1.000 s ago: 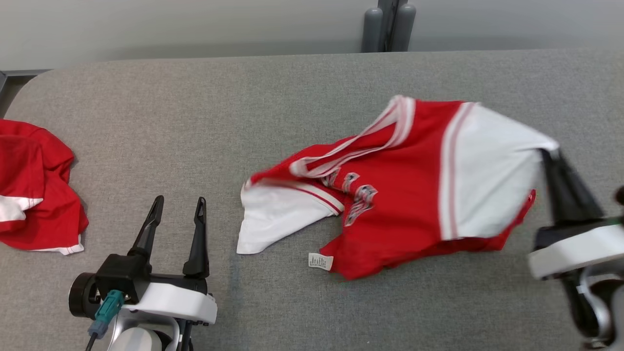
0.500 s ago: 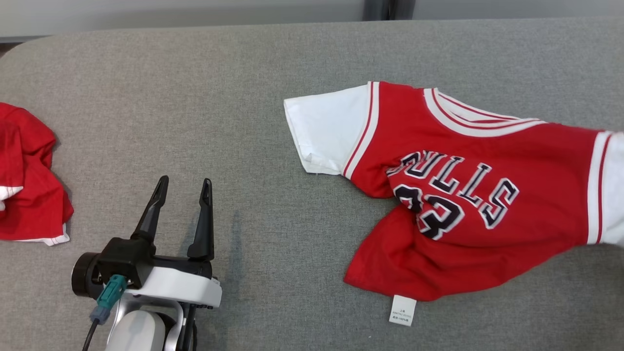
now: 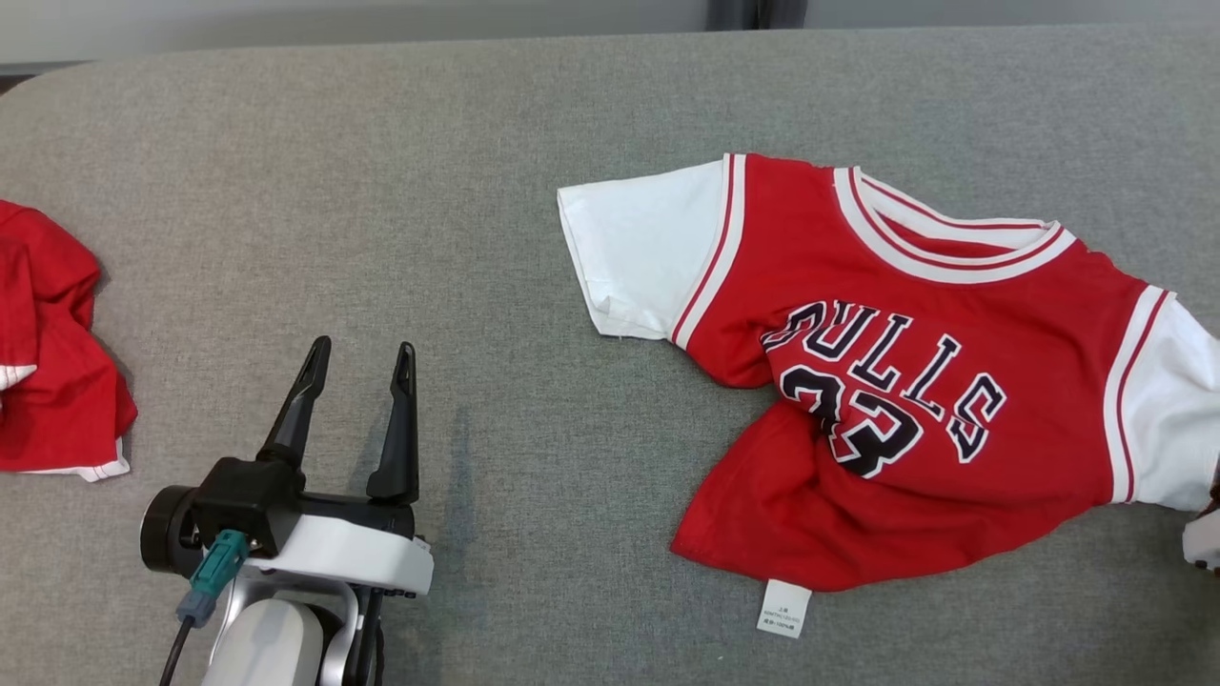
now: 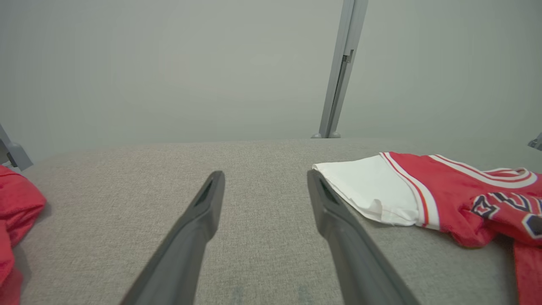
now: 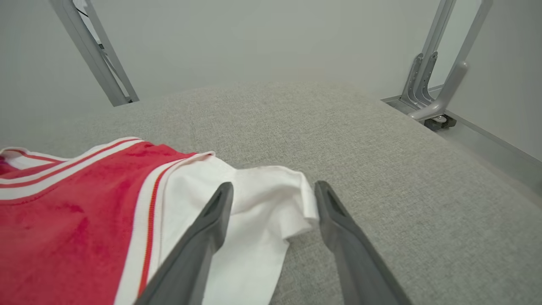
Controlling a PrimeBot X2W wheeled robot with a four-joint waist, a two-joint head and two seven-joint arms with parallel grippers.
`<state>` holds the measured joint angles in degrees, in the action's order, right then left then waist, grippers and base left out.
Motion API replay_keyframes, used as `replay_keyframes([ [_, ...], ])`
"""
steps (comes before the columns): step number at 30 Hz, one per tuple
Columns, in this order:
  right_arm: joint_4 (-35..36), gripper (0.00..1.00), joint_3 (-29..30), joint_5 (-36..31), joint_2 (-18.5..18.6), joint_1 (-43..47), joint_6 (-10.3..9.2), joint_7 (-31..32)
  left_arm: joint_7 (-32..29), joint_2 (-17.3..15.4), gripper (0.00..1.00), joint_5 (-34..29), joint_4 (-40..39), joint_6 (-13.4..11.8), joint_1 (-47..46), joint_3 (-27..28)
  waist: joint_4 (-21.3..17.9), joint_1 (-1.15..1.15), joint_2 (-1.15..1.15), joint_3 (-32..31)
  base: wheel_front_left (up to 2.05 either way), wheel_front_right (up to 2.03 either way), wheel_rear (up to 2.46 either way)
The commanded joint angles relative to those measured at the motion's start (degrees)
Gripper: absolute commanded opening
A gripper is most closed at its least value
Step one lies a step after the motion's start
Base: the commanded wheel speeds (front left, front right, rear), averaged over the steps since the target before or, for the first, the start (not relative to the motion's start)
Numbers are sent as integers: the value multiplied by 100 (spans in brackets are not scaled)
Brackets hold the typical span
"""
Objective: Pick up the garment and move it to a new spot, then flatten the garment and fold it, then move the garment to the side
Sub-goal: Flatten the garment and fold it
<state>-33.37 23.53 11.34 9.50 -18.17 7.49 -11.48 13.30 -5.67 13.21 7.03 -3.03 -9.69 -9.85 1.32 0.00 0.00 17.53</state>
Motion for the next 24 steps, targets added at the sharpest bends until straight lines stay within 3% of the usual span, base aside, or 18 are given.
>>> replay_keyframes([
  [1, 63, 100, -29, -30, 17, -22, 1, -115, 27, -45, 100, 22, 23, -24, -3, 17, -20, 0, 0, -73, 0, 0, 0],
  [11, 1440, 100, -624, -176, -342, 410, 1, -319, -6, -116, 100, 93, 14, -102, 277, 38, -114, 0, 0, -522, 0, 0, 0],
  [24, 3073, 100, -1731, -181, -612, 1460, 1, 443, -139, -150, 100, 155, -19, -120, 706, -92, -105, 0, 0, -1065, 0, 0, 0],
])
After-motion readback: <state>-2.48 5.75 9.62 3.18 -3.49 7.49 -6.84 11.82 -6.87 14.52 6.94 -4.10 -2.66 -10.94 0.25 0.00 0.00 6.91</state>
